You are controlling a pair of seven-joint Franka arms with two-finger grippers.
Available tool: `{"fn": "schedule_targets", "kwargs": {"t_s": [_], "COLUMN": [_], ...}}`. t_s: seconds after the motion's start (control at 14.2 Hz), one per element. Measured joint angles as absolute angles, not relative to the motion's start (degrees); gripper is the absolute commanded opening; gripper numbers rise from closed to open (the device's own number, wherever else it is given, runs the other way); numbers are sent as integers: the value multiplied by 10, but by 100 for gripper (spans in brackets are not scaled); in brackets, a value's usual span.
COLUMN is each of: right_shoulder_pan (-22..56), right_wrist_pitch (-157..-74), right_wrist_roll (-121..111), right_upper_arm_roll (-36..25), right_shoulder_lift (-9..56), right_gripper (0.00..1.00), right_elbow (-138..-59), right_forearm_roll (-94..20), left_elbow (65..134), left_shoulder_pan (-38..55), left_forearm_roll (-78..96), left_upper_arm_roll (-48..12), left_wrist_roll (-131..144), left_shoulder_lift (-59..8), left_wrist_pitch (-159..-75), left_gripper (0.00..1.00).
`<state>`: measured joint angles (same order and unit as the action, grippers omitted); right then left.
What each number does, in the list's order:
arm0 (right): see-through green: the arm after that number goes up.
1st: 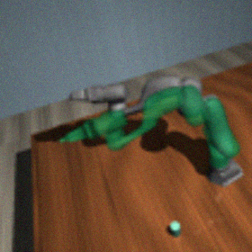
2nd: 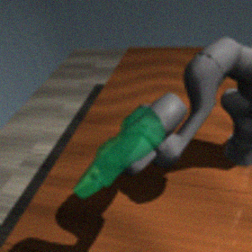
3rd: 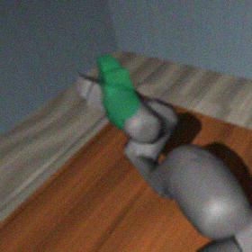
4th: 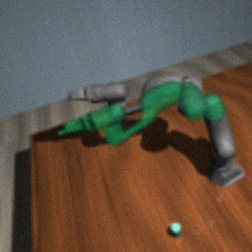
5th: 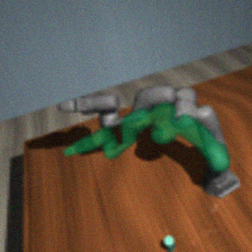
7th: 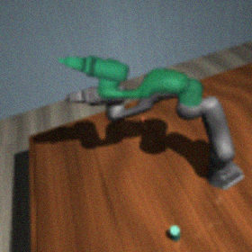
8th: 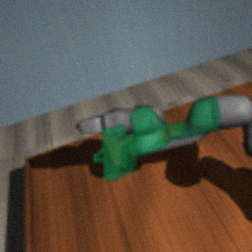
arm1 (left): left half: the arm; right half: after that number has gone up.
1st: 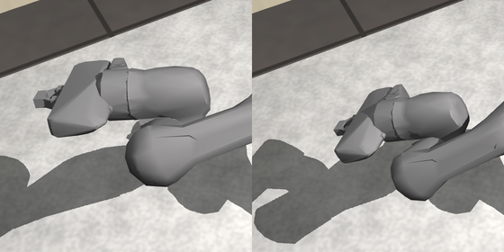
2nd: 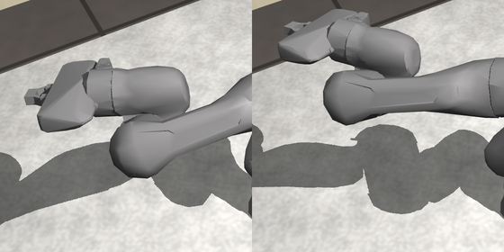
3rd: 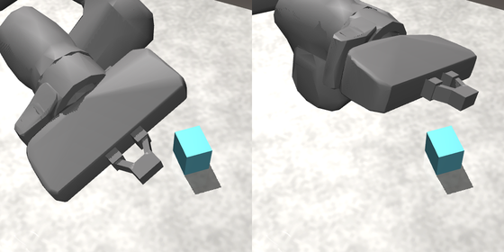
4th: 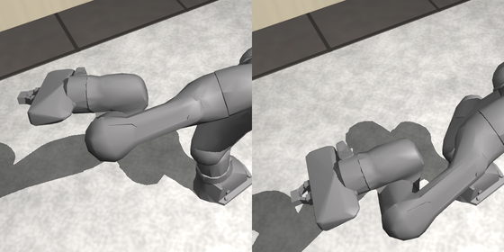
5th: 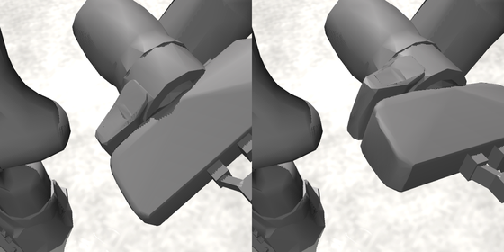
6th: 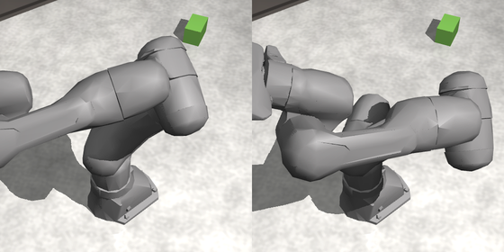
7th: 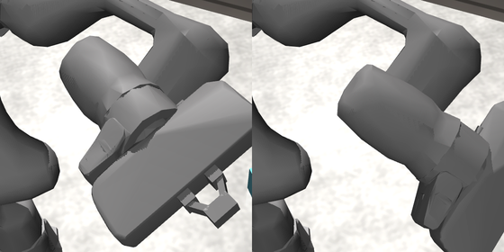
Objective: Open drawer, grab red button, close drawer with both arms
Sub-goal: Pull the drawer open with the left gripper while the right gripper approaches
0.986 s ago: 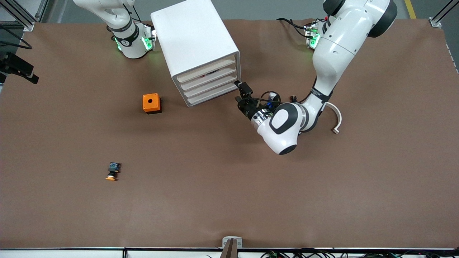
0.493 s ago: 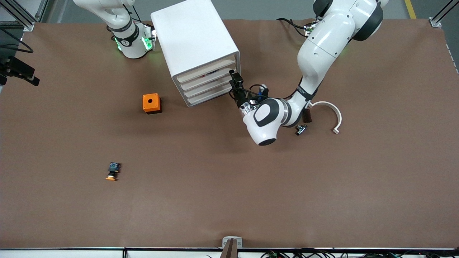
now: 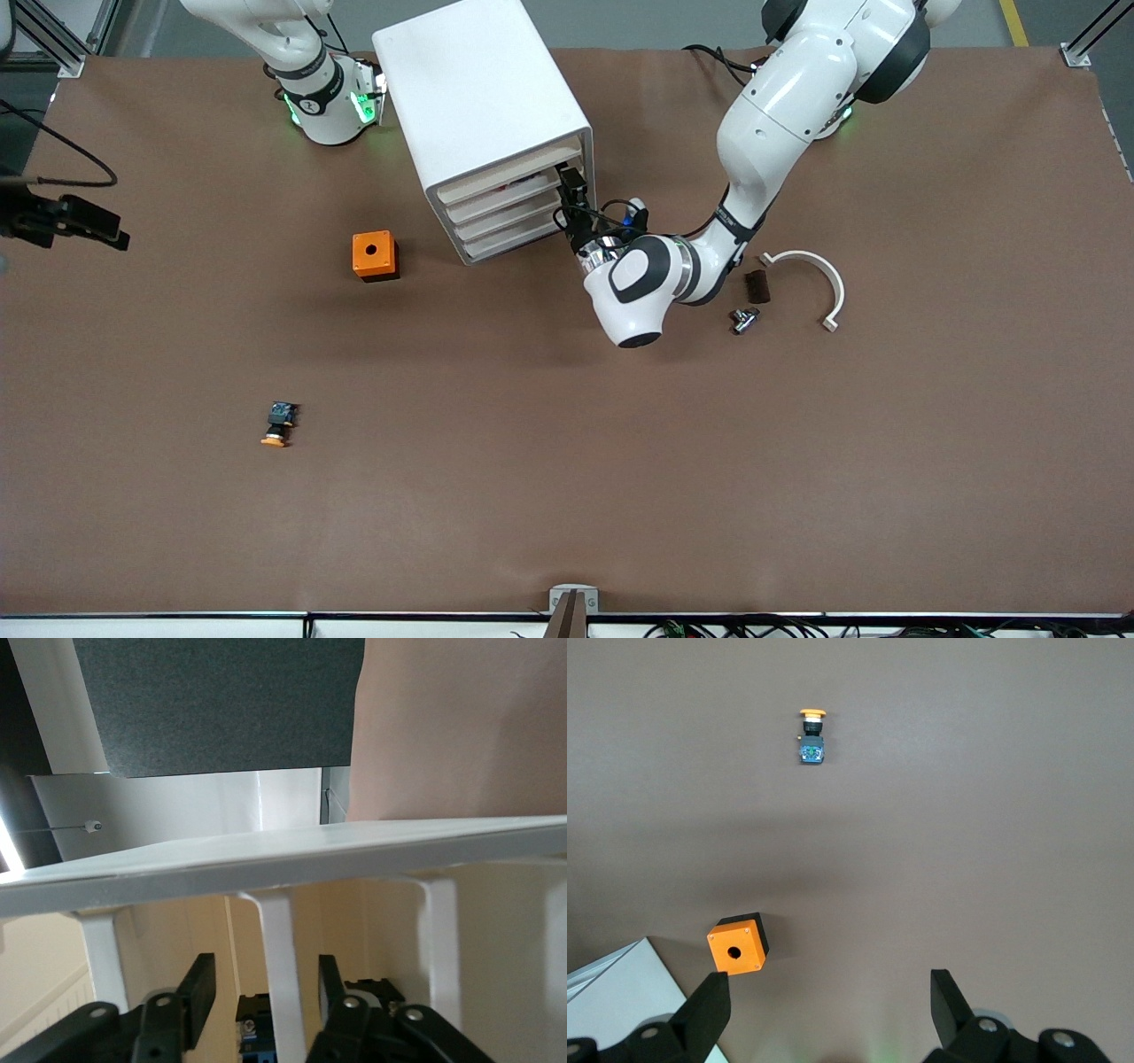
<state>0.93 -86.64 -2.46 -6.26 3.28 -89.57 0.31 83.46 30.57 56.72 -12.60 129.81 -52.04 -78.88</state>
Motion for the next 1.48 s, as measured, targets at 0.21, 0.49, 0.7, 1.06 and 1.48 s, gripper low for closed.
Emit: {"fn": "schedule_targets", "kwargs": {"t_s": [0.21, 0.49, 0.7, 1.06, 1.48], "right_shoulder_pan": [7, 6, 7, 54, 133], "right_wrist_pitch": [-888, -889, -887, -878, -869], "right_wrist_roll": [-25, -23, -1, 154, 360], "right_upper_arm_roll": [-66, -65, -61, -55, -51], "right_shoulder_lift": [64, 80, 80, 80, 80], "right_gripper": [100, 100, 100, 100, 100], "right_elbow": [-894, -891, -890, -890, -901], "right_forearm_roll": [4, 15, 15, 15, -23], "left_elbow": [834, 833, 833, 833, 831], "left_shoulder_pan": [314, 315, 315, 314, 284], "left_forearm_roll": [570, 570, 570, 581, 593], "left_upper_arm_roll": [-126, -125, -123, -107, -96], "left_wrist_roll": [1300, 1301, 1329, 1335, 1335], "left_shoulder_lift": [-523, -528, -530, -532, -532], "left_wrist_pitch": [-789, -791, -794, -786, -788], "left_gripper": [24, 8, 3, 4, 6]}}
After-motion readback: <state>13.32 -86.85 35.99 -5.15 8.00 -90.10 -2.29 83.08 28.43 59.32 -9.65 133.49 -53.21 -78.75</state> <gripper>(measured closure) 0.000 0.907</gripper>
